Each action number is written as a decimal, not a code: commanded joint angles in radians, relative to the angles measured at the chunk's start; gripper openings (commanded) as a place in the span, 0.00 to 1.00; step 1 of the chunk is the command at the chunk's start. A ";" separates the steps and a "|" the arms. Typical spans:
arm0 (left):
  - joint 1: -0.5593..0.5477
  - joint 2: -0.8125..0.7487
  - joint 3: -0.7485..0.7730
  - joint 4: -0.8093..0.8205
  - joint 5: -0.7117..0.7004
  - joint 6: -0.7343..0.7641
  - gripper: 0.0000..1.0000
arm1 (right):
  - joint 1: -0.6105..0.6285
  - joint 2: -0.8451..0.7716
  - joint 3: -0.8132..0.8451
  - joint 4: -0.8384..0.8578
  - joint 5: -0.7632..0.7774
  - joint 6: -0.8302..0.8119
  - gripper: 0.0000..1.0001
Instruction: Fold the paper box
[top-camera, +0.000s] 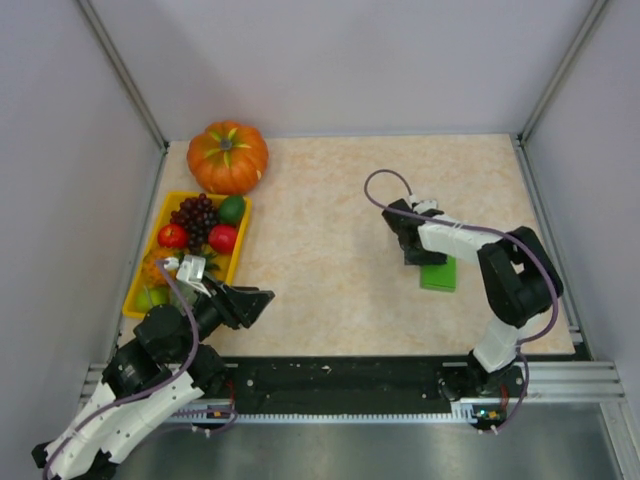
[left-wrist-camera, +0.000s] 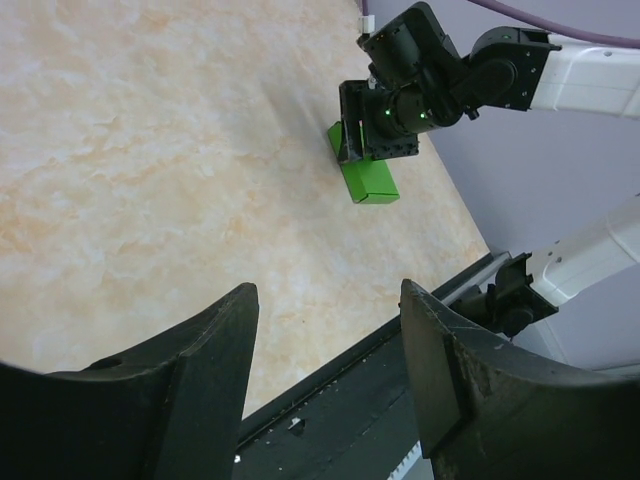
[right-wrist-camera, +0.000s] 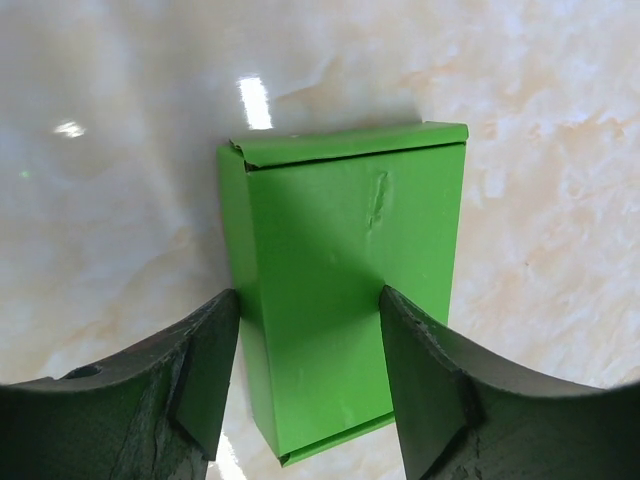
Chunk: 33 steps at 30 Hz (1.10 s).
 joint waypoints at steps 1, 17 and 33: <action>0.004 0.021 -0.001 0.092 0.043 0.037 0.63 | -0.111 -0.046 -0.058 0.017 -0.128 -0.016 0.57; 0.004 0.002 -0.086 0.310 0.188 0.005 0.63 | -0.323 0.007 -0.020 0.031 -0.015 -0.533 0.57; 0.004 0.004 -0.082 0.333 0.342 0.002 0.63 | -0.549 0.007 -0.089 0.138 0.076 -0.682 0.53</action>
